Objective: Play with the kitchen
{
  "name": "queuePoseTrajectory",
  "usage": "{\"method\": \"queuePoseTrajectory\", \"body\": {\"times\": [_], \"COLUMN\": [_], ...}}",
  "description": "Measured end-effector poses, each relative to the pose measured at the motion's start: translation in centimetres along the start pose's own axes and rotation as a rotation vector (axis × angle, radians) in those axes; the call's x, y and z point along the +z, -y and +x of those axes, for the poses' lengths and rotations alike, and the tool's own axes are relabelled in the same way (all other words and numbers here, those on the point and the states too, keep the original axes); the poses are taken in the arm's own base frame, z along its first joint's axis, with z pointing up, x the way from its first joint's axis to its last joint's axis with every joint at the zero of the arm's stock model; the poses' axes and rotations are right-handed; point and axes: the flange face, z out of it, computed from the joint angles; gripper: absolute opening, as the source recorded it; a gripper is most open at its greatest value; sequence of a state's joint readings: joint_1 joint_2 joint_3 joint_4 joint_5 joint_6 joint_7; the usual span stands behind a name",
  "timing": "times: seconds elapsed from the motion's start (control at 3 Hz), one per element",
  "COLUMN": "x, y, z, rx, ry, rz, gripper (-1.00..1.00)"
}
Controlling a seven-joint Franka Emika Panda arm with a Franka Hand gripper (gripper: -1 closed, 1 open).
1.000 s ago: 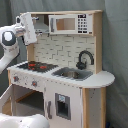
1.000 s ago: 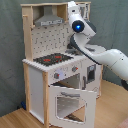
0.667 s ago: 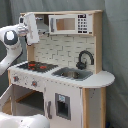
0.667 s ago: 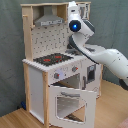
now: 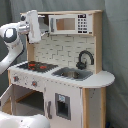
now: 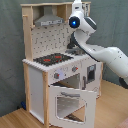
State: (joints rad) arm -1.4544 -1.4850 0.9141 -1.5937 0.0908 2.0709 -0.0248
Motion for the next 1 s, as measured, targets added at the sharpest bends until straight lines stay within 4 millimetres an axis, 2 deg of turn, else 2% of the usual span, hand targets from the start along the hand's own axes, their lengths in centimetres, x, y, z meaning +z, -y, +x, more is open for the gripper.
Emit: {"method": "queuePoseTrajectory", "body": {"times": [0.33,0.67,1.0], "x": [2.1,-0.2,-2.6], "y": [1.2,0.3,1.6], "z": [0.0,0.5,2.2], "rx": [-0.016,-0.003,0.001], "ry": [0.079,0.094,0.040], "rz": [-0.063,-0.083,-0.093], "gripper": [1.00,1.00,1.00]}}
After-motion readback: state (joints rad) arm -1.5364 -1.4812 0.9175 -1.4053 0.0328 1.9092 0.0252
